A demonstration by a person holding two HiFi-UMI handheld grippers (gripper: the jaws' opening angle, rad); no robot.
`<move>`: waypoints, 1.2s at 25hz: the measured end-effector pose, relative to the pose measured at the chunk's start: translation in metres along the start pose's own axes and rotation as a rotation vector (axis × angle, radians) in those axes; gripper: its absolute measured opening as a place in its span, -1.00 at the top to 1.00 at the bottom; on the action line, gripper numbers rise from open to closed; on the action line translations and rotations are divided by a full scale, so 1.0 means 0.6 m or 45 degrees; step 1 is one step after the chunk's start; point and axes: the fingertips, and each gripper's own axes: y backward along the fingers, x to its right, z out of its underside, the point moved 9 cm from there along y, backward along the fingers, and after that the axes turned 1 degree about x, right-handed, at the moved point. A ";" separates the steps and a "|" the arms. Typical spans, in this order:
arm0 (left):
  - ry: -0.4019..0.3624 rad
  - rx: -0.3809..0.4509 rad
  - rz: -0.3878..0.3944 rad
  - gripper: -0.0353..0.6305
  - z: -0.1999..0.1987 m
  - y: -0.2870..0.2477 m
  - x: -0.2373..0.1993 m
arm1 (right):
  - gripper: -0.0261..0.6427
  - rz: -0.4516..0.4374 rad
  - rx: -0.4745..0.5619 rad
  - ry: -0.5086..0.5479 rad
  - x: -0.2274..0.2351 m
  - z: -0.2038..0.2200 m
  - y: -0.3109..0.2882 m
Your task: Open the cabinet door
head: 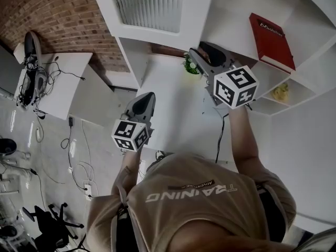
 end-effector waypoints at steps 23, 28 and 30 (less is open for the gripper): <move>0.047 -0.005 -0.333 0.87 0.039 0.079 0.066 | 0.72 -0.368 0.075 0.031 -0.055 0.005 0.041; 0.064 0.012 -0.375 0.87 0.046 0.094 0.071 | 0.72 -0.407 0.083 0.050 -0.080 0.003 0.045; 0.065 0.024 -0.374 0.87 0.047 0.103 0.072 | 0.73 -0.415 0.085 0.050 -0.092 0.001 0.047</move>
